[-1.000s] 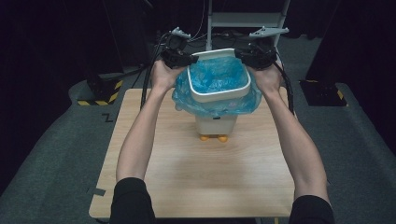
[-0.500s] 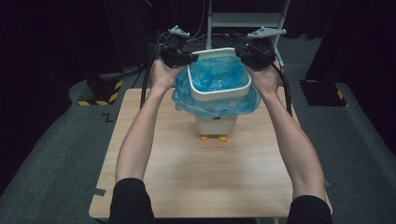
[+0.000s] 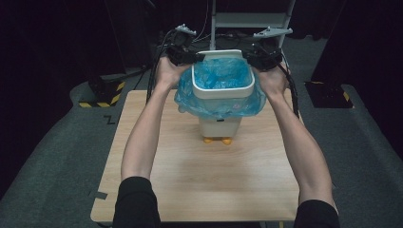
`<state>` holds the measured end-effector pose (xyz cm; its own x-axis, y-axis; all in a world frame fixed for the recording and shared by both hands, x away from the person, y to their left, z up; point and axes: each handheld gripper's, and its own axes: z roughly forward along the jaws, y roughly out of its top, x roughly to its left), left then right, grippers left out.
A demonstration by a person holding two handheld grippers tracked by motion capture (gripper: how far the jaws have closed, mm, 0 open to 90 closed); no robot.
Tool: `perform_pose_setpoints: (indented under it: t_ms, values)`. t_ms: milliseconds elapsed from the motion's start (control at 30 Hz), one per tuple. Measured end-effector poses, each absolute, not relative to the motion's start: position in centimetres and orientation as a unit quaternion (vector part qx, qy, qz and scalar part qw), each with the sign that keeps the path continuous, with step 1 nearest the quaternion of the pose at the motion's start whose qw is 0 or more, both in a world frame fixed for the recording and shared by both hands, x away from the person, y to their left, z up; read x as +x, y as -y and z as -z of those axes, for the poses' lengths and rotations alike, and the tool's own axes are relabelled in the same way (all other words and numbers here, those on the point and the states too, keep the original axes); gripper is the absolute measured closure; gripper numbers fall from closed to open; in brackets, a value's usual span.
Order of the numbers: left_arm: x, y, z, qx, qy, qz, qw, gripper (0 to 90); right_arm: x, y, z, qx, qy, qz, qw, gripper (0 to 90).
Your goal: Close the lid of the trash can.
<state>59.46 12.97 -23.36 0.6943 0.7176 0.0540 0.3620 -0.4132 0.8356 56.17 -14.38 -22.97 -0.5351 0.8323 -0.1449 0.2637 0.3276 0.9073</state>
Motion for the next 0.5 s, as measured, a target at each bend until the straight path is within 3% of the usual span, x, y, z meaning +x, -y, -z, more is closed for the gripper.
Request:
perform_pose_setpoints:
  t_ms: [300,500]
  values:
    - [59.50,-12.93,23.51,0.813,-0.330,-0.209,0.431,75.5,56.13,14.60,22.96,0.368,-0.752,-0.452,0.308,80.8]
    - [59.47,-12.92,23.52,0.815,-0.327,-0.207,0.432,76.1,56.63,14.33,23.17,0.367,-0.761,-0.444,0.300,75.1]
